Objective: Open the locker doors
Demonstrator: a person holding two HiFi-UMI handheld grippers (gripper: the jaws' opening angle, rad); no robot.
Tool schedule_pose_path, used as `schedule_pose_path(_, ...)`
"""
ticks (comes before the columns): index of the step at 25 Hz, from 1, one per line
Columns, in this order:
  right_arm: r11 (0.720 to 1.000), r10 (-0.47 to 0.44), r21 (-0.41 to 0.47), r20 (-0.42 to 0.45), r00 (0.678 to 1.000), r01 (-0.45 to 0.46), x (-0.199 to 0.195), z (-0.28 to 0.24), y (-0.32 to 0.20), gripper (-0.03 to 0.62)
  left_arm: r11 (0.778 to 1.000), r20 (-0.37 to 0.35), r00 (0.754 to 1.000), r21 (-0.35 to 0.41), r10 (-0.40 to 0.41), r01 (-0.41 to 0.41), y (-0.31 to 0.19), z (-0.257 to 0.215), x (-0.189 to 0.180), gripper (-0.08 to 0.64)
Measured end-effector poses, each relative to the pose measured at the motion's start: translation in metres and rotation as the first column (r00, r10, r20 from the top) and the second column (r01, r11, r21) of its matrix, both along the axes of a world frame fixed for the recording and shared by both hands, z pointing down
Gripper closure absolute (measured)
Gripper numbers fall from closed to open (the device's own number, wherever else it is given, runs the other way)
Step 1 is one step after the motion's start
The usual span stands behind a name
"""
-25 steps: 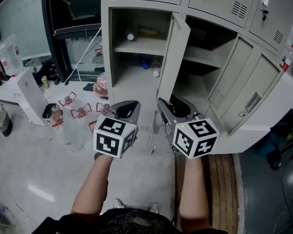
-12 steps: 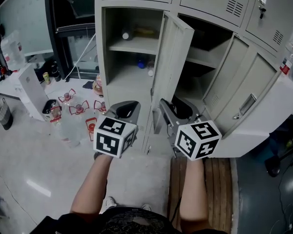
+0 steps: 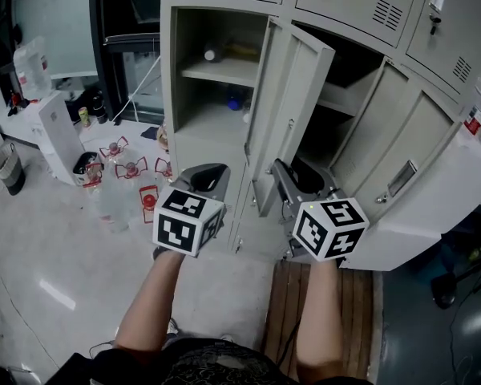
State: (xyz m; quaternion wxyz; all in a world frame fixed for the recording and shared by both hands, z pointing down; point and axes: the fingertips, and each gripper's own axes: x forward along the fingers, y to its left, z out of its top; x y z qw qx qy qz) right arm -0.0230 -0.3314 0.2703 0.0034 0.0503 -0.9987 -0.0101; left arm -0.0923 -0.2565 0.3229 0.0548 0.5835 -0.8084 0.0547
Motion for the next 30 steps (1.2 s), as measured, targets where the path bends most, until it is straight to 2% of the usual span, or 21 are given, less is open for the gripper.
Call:
schedule_pose_path(10,0.999,-0.045,0.007,0.001,0.999,0.045,0.009,0.002,-0.013,0.472,0.997,0.010,0.997,-0.010,-0.076,0.076,0.004,0.004,0.014,0.561)
schedule_pose_path(19,0.998,-0.062,0.025,-0.005,0.998,0.062,0.009,0.002,-0.006,0.472,0.989,0.016,0.989,-0.033,-0.146,0.146,0.024,0.006,0.010,0.561)
schedule_pose_path(24,0.999,-0.042,0.032,-0.010,0.999,0.042,0.012,0.004,-0.002,0.471,0.988,0.025,0.989,-0.042,-0.149,0.150,0.035,0.005,0.007,0.561)
schedule_pose_path(30,0.999,0.031,0.035,-0.028,0.999,-0.030,0.020,0.007,0.006,0.471,0.991,0.027,0.992,-0.054,-0.125,0.126,0.052,0.007,0.006,0.561)
